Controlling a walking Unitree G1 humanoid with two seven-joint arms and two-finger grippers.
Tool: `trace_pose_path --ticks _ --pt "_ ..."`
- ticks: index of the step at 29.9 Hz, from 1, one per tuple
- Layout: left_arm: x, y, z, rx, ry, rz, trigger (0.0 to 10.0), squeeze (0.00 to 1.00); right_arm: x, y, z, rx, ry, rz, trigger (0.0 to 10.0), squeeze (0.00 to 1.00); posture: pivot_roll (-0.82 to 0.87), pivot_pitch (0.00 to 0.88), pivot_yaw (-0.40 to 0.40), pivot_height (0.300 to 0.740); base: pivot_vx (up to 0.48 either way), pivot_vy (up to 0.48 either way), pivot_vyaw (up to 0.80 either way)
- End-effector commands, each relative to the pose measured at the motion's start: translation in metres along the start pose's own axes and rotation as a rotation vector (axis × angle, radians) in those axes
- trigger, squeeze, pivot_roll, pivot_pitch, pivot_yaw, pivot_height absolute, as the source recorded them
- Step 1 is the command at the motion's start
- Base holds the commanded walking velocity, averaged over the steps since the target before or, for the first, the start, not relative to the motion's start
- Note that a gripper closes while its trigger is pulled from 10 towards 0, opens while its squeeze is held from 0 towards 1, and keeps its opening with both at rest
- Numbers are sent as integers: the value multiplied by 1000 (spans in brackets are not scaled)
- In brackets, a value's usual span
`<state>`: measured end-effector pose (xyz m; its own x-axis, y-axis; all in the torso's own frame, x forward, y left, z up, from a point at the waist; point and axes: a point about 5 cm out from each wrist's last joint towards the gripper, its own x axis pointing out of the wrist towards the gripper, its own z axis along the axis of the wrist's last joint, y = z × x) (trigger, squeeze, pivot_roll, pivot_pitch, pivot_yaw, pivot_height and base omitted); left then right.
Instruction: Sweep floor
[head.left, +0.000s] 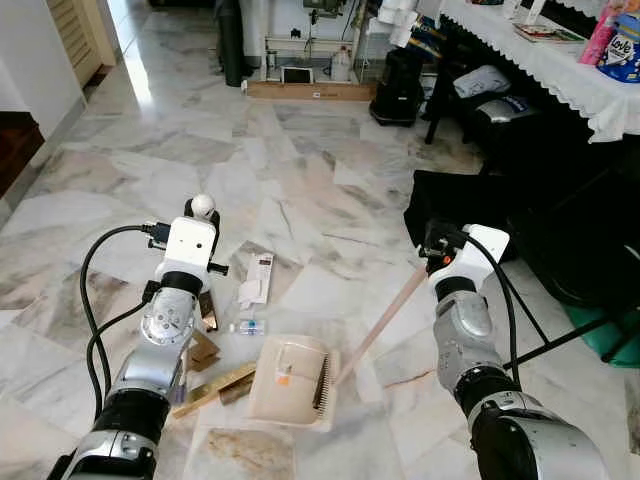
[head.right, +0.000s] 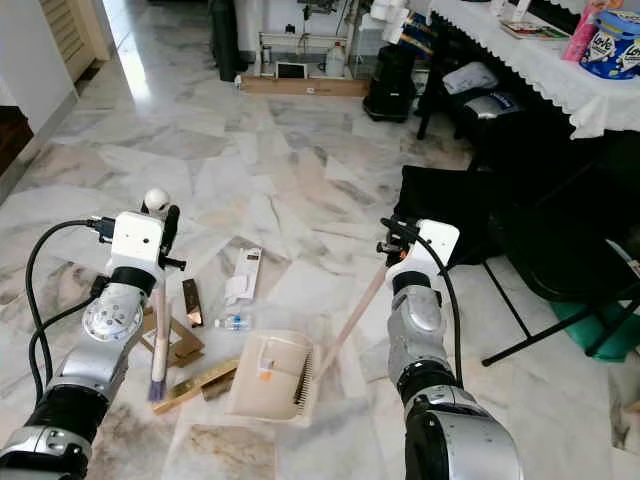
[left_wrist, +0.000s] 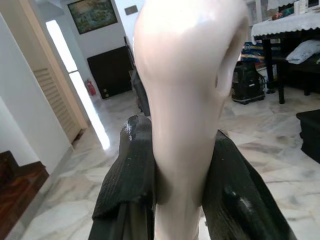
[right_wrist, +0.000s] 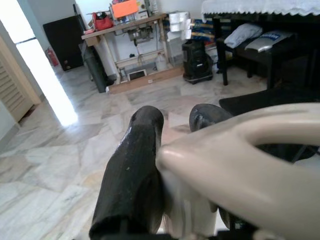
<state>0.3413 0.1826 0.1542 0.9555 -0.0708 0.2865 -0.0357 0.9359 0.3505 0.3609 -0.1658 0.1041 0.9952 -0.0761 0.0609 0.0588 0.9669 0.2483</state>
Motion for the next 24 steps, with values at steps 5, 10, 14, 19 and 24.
trace_pose_path --ticks 5,10,14,19,24 --pt "12 -4 15 3 -73 -22 10000 0 1 -9 7 13 -33 -32 10000 0 150 0 -50 740 0 0 0" --pt "15 -10 16 -17 -73 -31 10000 0 4 -18 16 -16 -63 -42 10000 0 113 0 -47 740 0 0 0" --pt "21 -16 18 -26 -77 -62 10000 0 5 -26 24 -25 -97 -71 10000 0 77 0 -30 740 0 0 0" --pt "26 -17 21 -25 -84 -73 10000 0 1 -34 24 -14 -112 -103 10000 0 69 0 -24 740 0 0 0" --pt "22 -13 17 -24 -78 -55 10000 0 -1 -31 17 -19 -93 -91 10000 0 83 0 -33 740 0 0 0"
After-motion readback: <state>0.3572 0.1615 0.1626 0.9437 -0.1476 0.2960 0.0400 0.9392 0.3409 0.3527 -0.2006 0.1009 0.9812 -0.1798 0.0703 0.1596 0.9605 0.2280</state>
